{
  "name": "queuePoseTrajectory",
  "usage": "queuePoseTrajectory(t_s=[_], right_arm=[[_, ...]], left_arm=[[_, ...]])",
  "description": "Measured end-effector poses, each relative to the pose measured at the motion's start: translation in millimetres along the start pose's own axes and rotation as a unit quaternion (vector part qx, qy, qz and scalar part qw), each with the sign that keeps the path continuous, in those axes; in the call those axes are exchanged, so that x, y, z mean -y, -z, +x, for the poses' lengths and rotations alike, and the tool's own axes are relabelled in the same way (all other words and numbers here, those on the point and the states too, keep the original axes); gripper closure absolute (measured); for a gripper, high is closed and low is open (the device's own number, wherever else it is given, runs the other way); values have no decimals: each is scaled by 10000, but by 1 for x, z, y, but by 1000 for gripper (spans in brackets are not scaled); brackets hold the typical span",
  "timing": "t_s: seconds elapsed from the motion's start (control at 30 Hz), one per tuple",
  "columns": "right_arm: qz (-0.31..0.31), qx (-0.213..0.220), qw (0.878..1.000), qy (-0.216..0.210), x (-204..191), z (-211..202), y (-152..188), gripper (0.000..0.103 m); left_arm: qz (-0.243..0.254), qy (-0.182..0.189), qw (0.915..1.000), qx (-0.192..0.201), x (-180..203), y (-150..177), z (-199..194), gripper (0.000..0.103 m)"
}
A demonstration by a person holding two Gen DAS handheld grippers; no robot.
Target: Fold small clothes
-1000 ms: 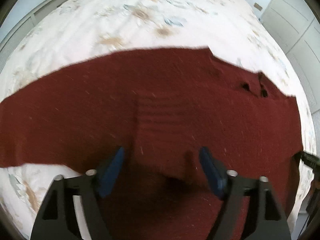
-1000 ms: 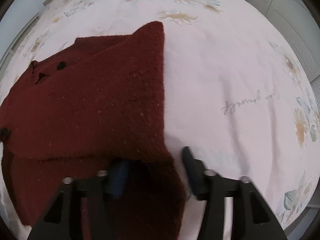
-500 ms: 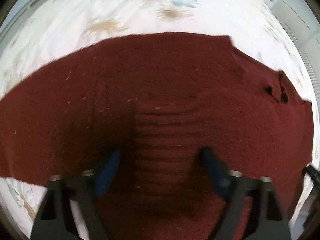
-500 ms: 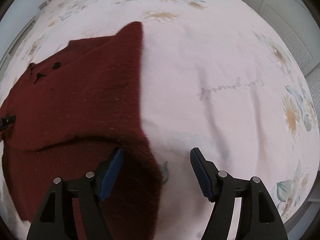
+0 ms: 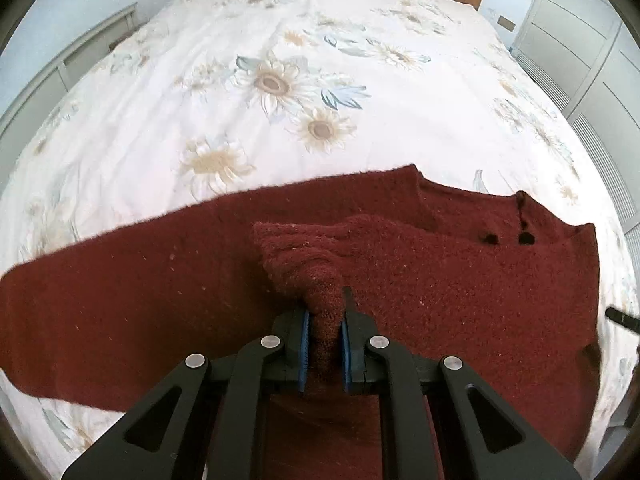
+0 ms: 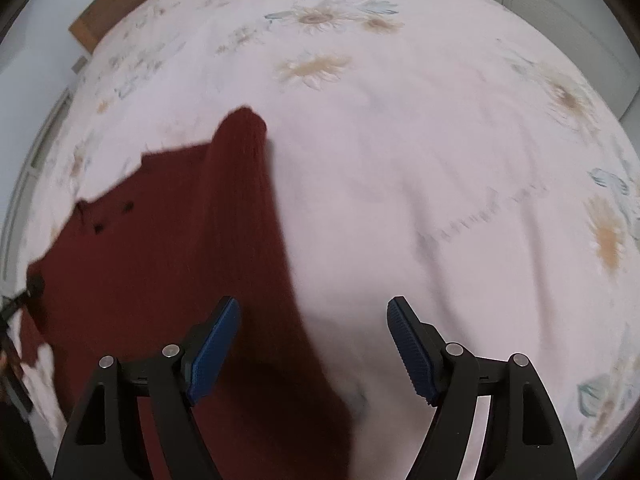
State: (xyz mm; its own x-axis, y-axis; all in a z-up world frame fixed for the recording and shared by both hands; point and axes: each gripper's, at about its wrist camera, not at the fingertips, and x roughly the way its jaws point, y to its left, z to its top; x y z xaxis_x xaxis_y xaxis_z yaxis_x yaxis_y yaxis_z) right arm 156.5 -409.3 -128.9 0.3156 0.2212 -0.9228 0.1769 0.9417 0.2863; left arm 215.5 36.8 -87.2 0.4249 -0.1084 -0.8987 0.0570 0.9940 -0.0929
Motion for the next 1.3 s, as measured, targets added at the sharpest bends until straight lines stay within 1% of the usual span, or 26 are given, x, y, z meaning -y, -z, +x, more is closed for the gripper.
queuePoseTrajectory(t_s=[0.17,0.2,0.23,0.27,0.3,0.33,0.37,0.4,0.5,0.53,0.6,0.63,0.7,0.8,0.83,0.87,0.9,0.93,0.97,1.0,1.03,1.1,1.13,1.17,1.2,1.3], right_arm=[[77,-216,9997,-108,-16,35,-17,24],[55,-246,9997,-67,-17,40,-20,24],[0,-239,9997,38,-19,42,-20,32],[-130,-235,9994,197,-22,43,-20,60],[-240,-220,9993,191,-26,41,-20,78],[-273,-201,9991,240,-28,41,-22,78],[-317,-170,9989,310,-29,39,-22,83],[-337,-106,9987,369,-30,35,-23,85],[-214,127,9987,455,-27,25,-22,86],[-269,183,9978,580,-29,24,-20,87],[-401,65,9960,792,-30,35,-17,87],[-411,31,9958,821,-28,38,-15,87],[-451,68,9951,879,-30,44,-12,86],[-671,137,9928,982,-39,42,-11,81],[-691,173,9925,995,-41,38,-11,78],[-693,235,9923,997,-42,33,-10,70],[-714,323,9918,1007,-46,28,-10,51],[-757,441,9909,1022,-50,22,-9,38],[-804,555,9902,999,-56,15,-7,19],[-898,701,9893,912,-64,8,-4,18],[-964,774,9885,868,-68,3,1,18],[-1165,894,9860,787,-88,-1,9,15],[-1234,924,9852,746,-93,-3,13,12],[-1320,944,9844,676,-103,-3,18,3],[-1411,960,9836,581,-114,-2,24,0],[-1618,1005,9806,463,-138,7,38,0]], left_arm=[[101,-110,9999,-21,-2,6,2,93],[97,-116,9999,-40,-1,6,6,93],[87,-120,9999,-59,1,5,12,93],[83,-112,9999,-76,-1,6,11,93],[93,-92,9999,-81,-2,5,12,93],[131,-85,9999,-59,0,4,12,93],[173,-111,9998,-33,1,6,13,93],[237,-132,9996,1,3,6,14,93],[219,-109,9997,-59,4,7,19,93],[233,-152,9996,-76,4,9,21,92],[293,-331,9988,-210,3,14,34,92],[290,-371,9985,-283,1,17,41,92],[313,-386,9985,-239,-1,21,46,91],[467,-505,9976,-99,4,23,45,85],[502,-535,9973,-82,5,23,43,77],[515,-593,9969,-87,6,22,40,72],[509,-636,9967,-65,6,20,36,62],[506,-635,9967,-21,6,20,32,55],[507,-652,9965,82,7,19,25,52],[507,-659,9964,149,8,19,20,40],[513,-642,9964,221,10,19,15,19],[601,-561,9959,377,21,20,5,1],[692,-515,9953,444,28,20,0,1],[749,-505,9948,474,35,21,-2,1],[767,-499,9946,486,40,22,-4,1],[846,-386,9940,581,59,27,-6,1]])
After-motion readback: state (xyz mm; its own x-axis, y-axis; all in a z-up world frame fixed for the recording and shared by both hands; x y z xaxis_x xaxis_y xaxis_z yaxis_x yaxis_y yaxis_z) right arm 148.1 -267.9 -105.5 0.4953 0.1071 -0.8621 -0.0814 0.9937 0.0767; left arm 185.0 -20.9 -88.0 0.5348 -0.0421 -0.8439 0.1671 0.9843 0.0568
